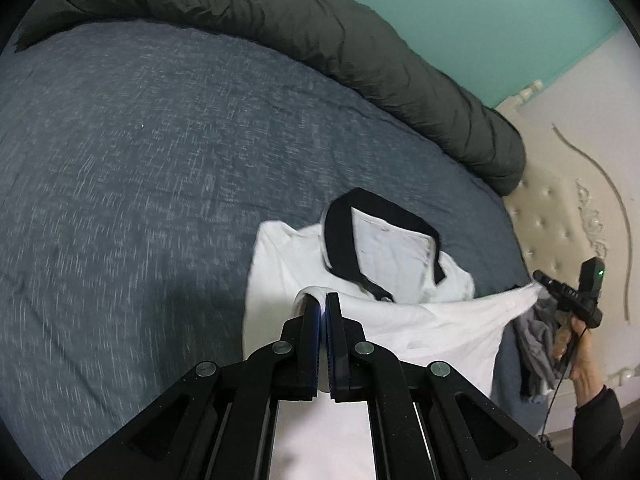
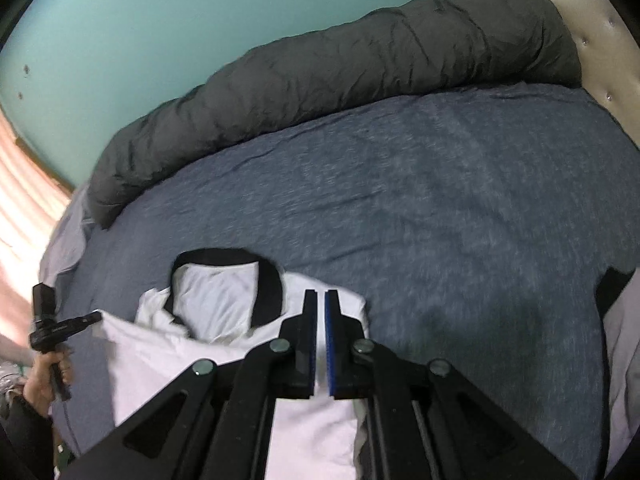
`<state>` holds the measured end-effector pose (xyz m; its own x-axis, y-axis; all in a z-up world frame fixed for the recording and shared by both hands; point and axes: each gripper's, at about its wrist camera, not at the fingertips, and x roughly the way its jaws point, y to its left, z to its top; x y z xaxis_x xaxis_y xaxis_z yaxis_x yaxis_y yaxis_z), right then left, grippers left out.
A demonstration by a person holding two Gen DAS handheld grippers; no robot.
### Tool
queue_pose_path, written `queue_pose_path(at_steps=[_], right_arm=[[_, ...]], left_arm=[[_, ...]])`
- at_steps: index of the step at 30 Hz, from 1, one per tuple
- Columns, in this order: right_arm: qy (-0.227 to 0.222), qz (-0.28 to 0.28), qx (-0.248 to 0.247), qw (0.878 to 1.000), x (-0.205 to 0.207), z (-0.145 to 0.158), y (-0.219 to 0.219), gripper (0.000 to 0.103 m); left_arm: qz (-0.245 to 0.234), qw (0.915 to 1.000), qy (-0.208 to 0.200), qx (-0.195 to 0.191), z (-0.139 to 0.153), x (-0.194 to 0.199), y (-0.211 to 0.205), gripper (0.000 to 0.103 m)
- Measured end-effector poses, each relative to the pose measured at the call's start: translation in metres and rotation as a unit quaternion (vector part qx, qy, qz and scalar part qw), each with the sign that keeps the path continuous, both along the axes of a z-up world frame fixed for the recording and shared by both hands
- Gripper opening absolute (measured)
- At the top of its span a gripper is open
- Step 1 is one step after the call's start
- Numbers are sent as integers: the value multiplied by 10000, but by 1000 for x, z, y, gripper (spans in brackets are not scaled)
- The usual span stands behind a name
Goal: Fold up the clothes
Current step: 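Lift the hem with both tools and fold it up onto the collar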
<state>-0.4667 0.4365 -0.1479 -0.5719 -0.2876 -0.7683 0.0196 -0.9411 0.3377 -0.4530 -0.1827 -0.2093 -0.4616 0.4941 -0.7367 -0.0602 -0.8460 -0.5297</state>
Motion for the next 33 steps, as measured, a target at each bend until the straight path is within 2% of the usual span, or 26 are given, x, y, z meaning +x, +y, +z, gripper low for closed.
queue_pose_path(at_steps=[6,13,14,17,21,24,29,31,33], right_arm=[[-231,18,113,9997,-19,-38,-5,2],[-420,257,97,9987,7,-84,-9,5],[-413,279,144,9987,11,-86,-11,10],[-403,450,180,9980,18,-89,-18,43],[-501,458,427,9968,20,-92,-23,43],[-573,395,485,9964,22,-97,-22,43],[-609,396,359,9967,22,-103,-20,43],[-655,447,427,9959,22,-106,-24,33],[-687,525,534,9948,20,-109,-28,19]], left_arm=[[70,9996,-253,-79,-37,-22,-2,2],[163,9991,-395,-21,-68,-19,-8,2],[151,9990,-412,-36,-69,-17,-9,2],[148,9990,-421,-68,-70,-12,-10,3],[118,9990,-422,-64,-68,-5,-10,3],[49,9989,-459,80,-67,2,-13,4],[-18,9989,-461,84,-69,12,-14,9],[0,9989,-429,178,-69,12,-15,9],[-1,9990,-401,213,-69,13,-15,9]])
